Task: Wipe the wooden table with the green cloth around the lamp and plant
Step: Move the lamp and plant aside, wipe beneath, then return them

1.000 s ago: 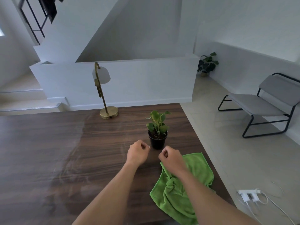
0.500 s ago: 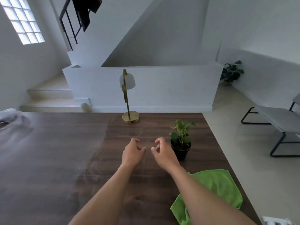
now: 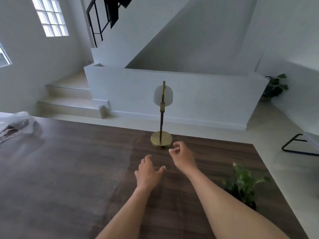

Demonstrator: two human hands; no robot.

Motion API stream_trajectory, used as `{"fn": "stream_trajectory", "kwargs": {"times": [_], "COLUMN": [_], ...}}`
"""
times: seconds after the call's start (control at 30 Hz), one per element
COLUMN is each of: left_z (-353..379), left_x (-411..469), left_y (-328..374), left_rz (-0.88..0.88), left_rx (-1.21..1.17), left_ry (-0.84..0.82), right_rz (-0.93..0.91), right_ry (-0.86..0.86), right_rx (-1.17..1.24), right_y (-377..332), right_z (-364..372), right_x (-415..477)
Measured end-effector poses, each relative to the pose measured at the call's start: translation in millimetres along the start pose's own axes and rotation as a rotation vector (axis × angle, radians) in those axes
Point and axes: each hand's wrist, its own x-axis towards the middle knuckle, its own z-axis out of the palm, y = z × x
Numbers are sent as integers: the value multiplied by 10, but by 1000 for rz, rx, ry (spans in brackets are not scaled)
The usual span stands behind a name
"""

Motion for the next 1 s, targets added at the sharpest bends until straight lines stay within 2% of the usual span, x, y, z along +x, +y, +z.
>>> {"fn": "stream_trajectory", "kwargs": {"times": [0.5, 0.67, 0.87, 1.0], "left_z": [288, 375, 495, 518], "left_x": [1145, 1326, 1428, 1408], "left_y": [-141, -89, 108, 164], "left_rz": [61, 71, -1, -12], "left_rx": [127, 164, 209, 226], "left_ry": [92, 108, 90, 113], "right_rz": [27, -5, -5, 28], "right_ry": [-18, -48, -43, -22], "right_rx": [-90, -155, -181, -119], "right_y": [-254, -233, -271, -277], "right_z": [452, 436, 366, 312], "right_x": [1265, 1375, 1403, 1369]}}
